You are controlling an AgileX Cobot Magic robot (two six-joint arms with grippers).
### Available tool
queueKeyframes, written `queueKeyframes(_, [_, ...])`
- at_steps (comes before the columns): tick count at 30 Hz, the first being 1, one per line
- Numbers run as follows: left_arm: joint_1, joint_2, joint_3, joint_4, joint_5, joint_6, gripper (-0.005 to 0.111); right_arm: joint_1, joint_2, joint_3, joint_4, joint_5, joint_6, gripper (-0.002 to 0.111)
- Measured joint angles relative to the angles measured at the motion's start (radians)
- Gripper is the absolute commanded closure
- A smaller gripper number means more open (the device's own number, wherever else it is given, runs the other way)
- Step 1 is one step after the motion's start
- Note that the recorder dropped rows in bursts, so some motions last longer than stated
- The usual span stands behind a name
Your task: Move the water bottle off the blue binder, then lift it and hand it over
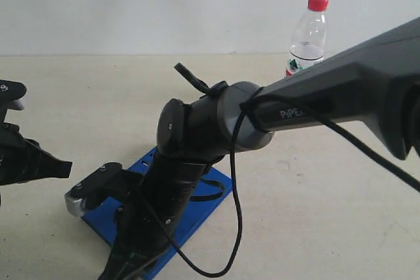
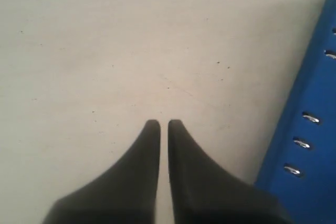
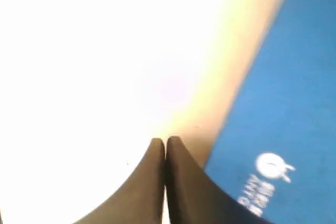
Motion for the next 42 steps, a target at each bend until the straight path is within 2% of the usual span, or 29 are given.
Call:
queueKeyframes(4, [0.001,0.000,-0.006,0.000,0.004,-0.002,0.102,0.005,-0.011,-0.004,-0.119,-0.034,0.193,0.108])
queueKeyframes(14, [0.010,0.000,-0.014,0.000,0.008,-0.003,0.102,0.007,-0.038,-0.017,-0.559,-0.085,0.650,0.108])
queueKeyframes(19, [0.010,0.000,-0.014,0.000,0.008,-0.004,0.102,-0.009,-0.038,-0.021,-0.705,-0.087,0.760,0.108])
queueKeyframes(25, [0.010,0.000,-0.014,0.000,-0.006,-0.004,0.102,-0.084,-0.038,-0.021,-0.787,-0.083,0.842,0.108])
queueKeyframes(31, [0.010,0.000,0.006,0.009,-0.141,-0.006,0.102,-0.177,-0.040,-0.021,-0.812,-0.083,0.857,0.108])
queueKeyframes(37, [0.010,0.015,0.008,0.014,-0.323,-0.004,0.101,-0.190,-0.060,-0.015,-0.812,-0.057,0.814,0.108])
queueKeyframes(40, [0.010,0.051,-0.007,0.014,-0.424,0.002,0.089,-0.192,-0.091,0.002,-0.812,-0.025,0.809,0.108])
queueKeyframes(42, [0.010,0.099,-0.038,0.014,-0.480,0.010,0.074,-0.197,-0.129,0.006,-0.822,-0.039,0.812,0.108])
